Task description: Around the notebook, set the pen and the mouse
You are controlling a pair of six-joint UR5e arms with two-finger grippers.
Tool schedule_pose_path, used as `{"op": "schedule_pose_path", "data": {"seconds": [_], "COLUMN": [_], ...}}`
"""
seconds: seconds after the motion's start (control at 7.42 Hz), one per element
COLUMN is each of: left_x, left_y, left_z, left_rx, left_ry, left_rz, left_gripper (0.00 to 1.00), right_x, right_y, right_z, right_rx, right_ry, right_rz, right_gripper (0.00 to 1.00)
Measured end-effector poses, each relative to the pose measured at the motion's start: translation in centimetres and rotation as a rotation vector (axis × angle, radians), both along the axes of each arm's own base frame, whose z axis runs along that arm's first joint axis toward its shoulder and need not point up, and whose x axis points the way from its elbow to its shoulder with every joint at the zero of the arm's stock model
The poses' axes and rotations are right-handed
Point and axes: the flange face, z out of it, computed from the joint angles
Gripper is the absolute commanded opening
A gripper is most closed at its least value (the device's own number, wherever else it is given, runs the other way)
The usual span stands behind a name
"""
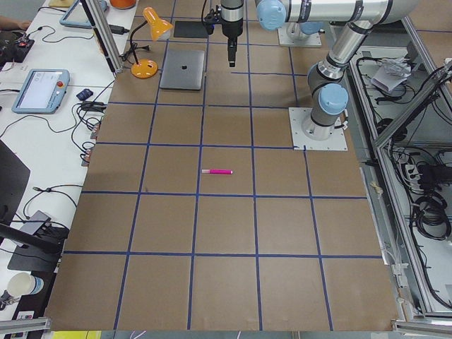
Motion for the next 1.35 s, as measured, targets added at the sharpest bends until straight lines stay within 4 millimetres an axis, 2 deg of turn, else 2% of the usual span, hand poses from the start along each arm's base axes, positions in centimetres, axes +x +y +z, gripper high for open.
{"op": "schedule_pose_path", "data": {"seconds": [0.54, 0.81, 0.94, 1.08, 1.35], "left_x": [-0.1, 0.0, 0.0, 0.2, 0.7], "left_y": [-0.2, -0.3, -0.3, -0.4, -0.5], "left_z": [-0.1, -0.2, -0.2, -0.2, -0.2], "left_rx": [-0.006, -0.005, -0.005, -0.005, -0.007], "left_ry": [0.016, 0.015, 0.012, 0.009, 0.007], "left_rz": [-0.008, -0.013, -0.015, -0.015, -0.008], "left_gripper": [1.0, 1.0, 1.0, 1.0, 1.0], "right_x": [-0.1, -1.0, -2.9, -6.9, -18.1], "right_y": [0.0, -0.4, -0.9, -1.7, -2.2], "right_z": [0.0, 0.0, -0.1, -0.1, -1.3], "right_rx": [0.0, 0.001, 0.001, 0.003, 0.031], "right_ry": [0.0, 0.001, 0.005, 0.011, 0.019], "right_rz": [-0.001, -0.001, 0.002, 0.004, 0.046], "right_gripper": [1.0, 1.0, 1.0, 1.0, 1.0]}}
